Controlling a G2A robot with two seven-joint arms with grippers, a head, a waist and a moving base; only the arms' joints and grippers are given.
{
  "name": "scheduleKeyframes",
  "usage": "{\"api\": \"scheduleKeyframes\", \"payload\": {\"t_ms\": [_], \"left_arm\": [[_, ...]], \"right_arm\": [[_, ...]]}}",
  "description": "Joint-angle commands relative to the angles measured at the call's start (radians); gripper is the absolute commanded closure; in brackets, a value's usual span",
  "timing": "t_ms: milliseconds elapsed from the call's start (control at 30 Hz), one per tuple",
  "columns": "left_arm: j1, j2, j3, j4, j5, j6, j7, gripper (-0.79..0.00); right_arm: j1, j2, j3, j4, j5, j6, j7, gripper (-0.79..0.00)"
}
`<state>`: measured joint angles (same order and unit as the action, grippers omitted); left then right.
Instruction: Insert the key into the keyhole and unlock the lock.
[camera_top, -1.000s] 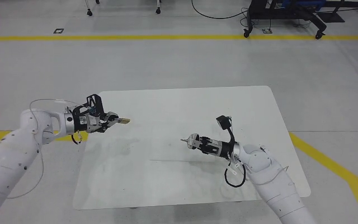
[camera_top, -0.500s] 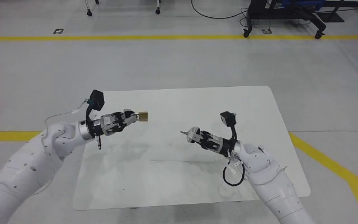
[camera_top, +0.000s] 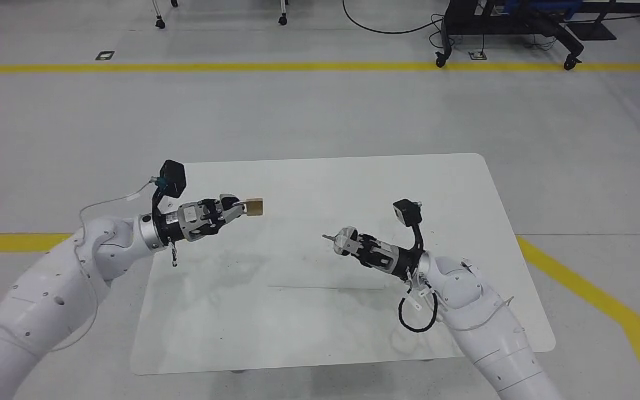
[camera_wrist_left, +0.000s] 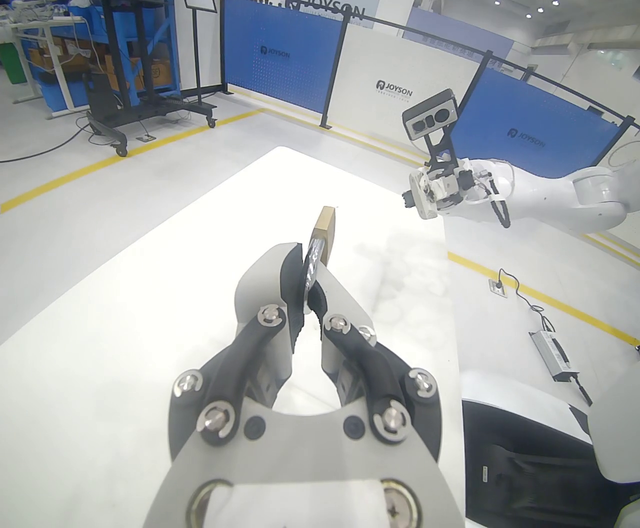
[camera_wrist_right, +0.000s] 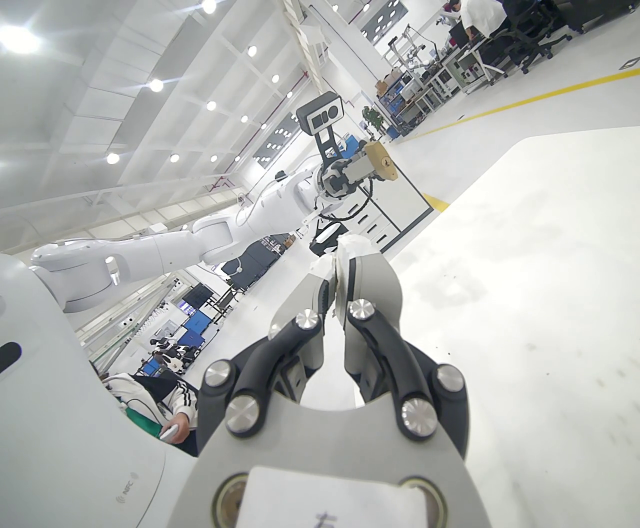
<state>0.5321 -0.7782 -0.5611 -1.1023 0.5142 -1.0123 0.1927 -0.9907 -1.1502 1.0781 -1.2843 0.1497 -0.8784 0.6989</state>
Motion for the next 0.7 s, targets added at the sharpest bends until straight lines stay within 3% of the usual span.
{"api": "scheduleKeyframes", "payload": {"t_ms": [0, 267, 367, 500, 667], "left_arm": [[0.000, 0.000, 0.000, 0.000, -0.004, 0.000, 0.000, 0.000], [0.000, 0.000, 0.000, 0.000, -0.004, 0.000, 0.000, 0.000], [0.032, -0.009, 0.005, -0.044, -0.058, 0.000, -0.018, 0.000], [0.030, -0.049, 0.061, -0.098, -0.184, 0.000, -0.122, 0.000], [-0.027, -0.126, 0.173, -0.102, -0.418, 0.000, -0.335, 0.000]], "right_arm": [[0.000, 0.000, 0.000, 0.000, 0.000, 0.000, 0.000, 0.000], [0.000, 0.000, 0.001, -0.003, 0.000, 0.003, -0.005, 0.000], [-0.010, 0.006, 0.048, -0.018, 0.015, -0.001, -0.054, 0.000], [-0.058, 0.030, 0.154, -0.071, 0.034, -0.033, -0.071, 0.000], [-0.141, 0.054, 0.255, -0.174, 0.053, -0.023, -0.069, 0.000]]}}
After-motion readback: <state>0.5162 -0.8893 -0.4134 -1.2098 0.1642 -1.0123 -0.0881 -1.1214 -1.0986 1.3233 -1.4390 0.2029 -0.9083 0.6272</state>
